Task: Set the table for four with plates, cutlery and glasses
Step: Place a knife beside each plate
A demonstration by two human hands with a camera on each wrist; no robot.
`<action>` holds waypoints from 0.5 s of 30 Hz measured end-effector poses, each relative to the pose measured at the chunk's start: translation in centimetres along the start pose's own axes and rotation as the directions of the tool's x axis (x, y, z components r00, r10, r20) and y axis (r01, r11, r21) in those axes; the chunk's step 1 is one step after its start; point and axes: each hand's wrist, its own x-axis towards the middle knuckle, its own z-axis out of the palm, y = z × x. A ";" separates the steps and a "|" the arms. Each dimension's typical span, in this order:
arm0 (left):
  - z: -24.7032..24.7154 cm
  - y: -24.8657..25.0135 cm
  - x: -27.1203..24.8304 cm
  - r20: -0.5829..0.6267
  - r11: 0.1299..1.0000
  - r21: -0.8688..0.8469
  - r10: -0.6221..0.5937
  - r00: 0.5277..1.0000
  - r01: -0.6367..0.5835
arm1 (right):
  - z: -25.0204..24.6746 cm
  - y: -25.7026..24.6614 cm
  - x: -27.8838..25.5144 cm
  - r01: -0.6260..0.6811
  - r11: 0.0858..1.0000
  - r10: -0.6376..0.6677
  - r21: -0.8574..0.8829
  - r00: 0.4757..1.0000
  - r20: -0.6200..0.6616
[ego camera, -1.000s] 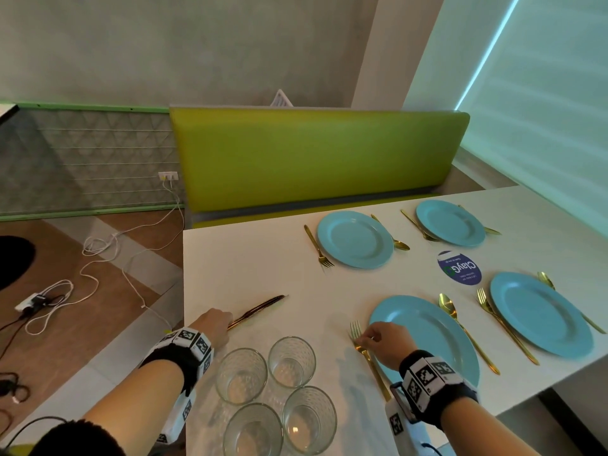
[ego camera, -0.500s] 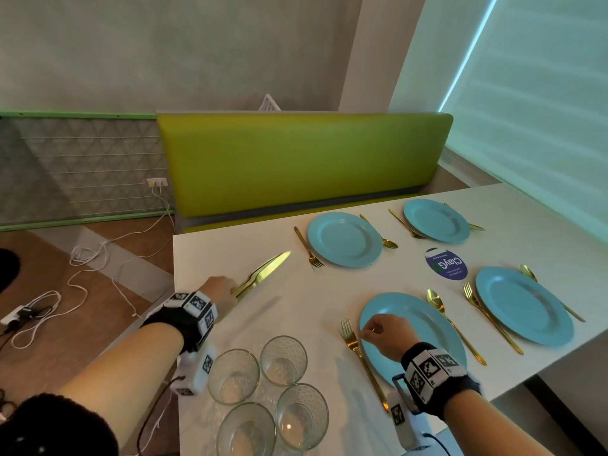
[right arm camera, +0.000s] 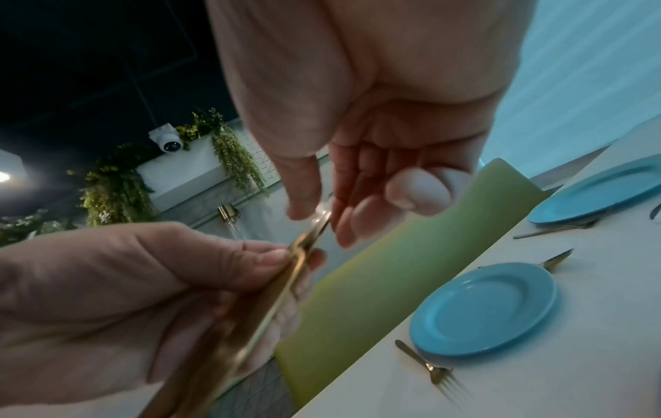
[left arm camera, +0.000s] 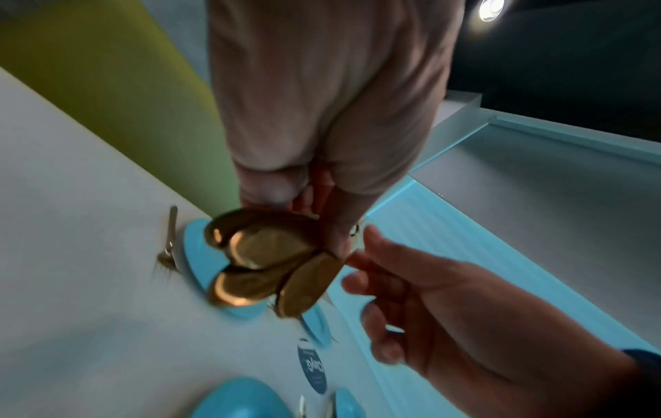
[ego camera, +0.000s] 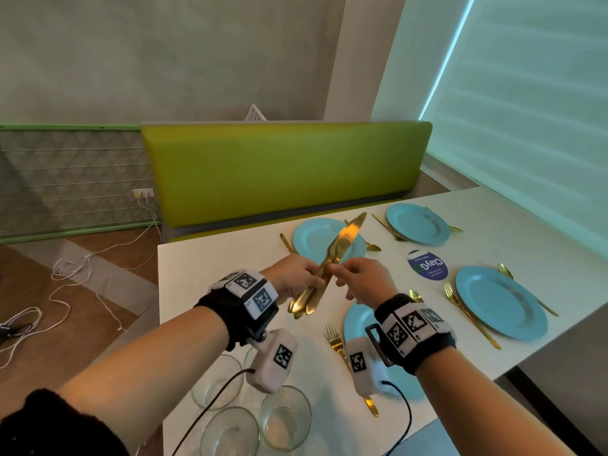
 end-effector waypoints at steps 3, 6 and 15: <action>1.9 0.5 -0.2 0.041 0.991 -0.116 -0.059 0.997 0.063 | -0.2 0.8 0.0 -0.078 0.996 0.080 0.042 0.996 -0.045; 2.9 0.7 -0.5 0.076 0.981 -0.169 -0.082 0.994 0.094 | -0.4 1.6 -0.4 -0.141 0.982 0.144 0.124 0.990 -0.013; 2.8 -0.8 -0.9 -0.027 0.916 -0.362 -0.199 0.980 0.176 | 0.5 7.2 -1.4 -0.281 0.960 0.281 0.002 0.959 0.025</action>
